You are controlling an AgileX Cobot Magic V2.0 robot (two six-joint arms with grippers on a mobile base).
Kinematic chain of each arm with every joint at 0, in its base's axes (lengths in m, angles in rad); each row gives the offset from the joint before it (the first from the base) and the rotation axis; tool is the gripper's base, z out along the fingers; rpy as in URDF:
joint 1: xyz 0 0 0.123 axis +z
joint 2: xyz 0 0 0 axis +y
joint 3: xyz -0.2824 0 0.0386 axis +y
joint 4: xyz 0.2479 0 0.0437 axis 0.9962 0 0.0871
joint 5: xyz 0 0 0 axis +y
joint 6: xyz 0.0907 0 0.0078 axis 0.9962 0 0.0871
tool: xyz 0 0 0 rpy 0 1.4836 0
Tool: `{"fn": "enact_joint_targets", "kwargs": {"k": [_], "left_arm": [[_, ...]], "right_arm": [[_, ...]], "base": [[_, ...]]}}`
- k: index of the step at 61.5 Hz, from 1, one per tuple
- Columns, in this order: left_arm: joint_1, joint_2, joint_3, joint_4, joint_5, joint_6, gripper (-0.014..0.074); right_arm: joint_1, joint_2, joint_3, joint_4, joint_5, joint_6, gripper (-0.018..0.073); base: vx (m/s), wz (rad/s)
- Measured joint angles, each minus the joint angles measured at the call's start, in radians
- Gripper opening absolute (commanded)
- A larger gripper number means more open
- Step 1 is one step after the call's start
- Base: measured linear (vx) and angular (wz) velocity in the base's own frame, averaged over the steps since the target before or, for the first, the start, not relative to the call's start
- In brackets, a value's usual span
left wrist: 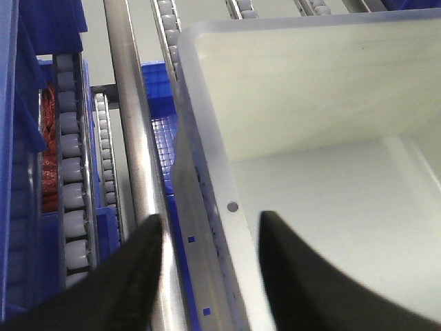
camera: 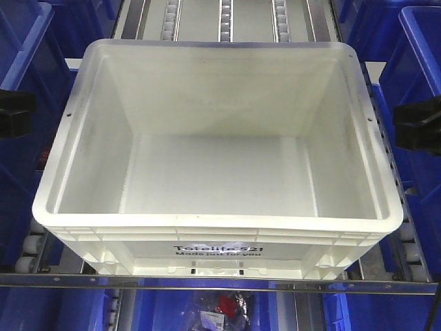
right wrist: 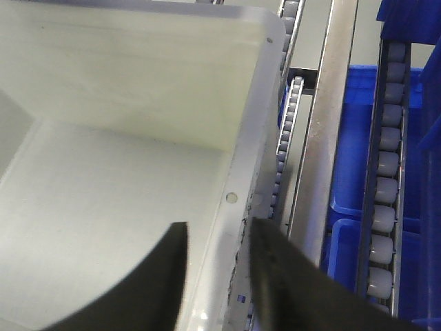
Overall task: Move bin from left to right shelf
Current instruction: 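Lower both grippers onto the crate's side rims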
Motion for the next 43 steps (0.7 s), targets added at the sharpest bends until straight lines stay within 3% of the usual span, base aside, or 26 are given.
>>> {"fn": "enact_joint_targets", "kwargs": {"k": [6,11,43], "left_arm": [[0.0,0.0,0.0,0.0,0.0,0.0,0.0591],[0.0,0.0,0.0,0.0,0.0,0.0,0.0638],[0.0,0.014,-0.013,-0.029,0.042,0.0,0.0549]], "right_arm": [[0.0,0.0,0.0,0.001,0.0,0.0,0.0649],[0.0,0.0,0.0,0.001,0.0,0.0,0.0732],[0.0,0.009,-0.009,0.024,0.019,0.003,0.0638]], "base": [[0.0,0.0],[0.0,0.0],[0.0,0.0]]}}
